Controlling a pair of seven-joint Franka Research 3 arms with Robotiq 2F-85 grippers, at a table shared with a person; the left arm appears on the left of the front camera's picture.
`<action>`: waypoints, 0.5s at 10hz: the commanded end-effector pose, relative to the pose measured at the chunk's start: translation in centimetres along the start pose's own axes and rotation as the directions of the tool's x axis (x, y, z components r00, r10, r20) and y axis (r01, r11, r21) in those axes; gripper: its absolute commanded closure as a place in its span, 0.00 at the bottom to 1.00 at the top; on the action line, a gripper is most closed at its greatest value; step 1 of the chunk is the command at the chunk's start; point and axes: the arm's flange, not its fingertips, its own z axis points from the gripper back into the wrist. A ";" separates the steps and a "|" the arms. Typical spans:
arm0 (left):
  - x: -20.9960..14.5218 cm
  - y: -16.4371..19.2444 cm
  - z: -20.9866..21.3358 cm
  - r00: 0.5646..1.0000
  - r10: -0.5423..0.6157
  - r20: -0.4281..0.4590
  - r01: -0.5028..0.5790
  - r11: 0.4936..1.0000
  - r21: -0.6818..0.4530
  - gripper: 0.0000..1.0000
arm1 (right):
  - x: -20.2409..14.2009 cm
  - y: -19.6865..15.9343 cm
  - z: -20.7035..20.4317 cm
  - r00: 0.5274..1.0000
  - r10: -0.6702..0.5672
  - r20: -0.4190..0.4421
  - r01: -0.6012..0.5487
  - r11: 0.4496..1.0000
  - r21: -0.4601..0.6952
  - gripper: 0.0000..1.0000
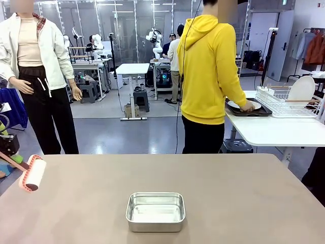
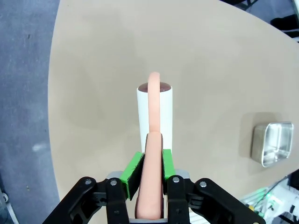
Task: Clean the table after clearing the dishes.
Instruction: When the right (or left) Handle tray is removed, use the right hand (or left hand) to clean the right (or left) side of the table with the Lint Roller, then place the Lint Roller back on top of the Airtight Container.
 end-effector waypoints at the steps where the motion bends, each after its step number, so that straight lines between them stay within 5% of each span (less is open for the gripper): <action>1: 1.1 0.3 0.2 1.000 0.010 -0.001 -0.010 1.000 0.029 0.78 | -0.1 0.4 0.0 1.000 0.015 -0.002 -0.015 1.000 0.003 0.00; 5: 1.1 0.3 0.2 1.000 0.010 -0.001 -0.010 1.000 0.029 0.78 | -0.1 0.4 0.0 1.000 0.015 -0.002 -0.015 1.000 0.003 0.00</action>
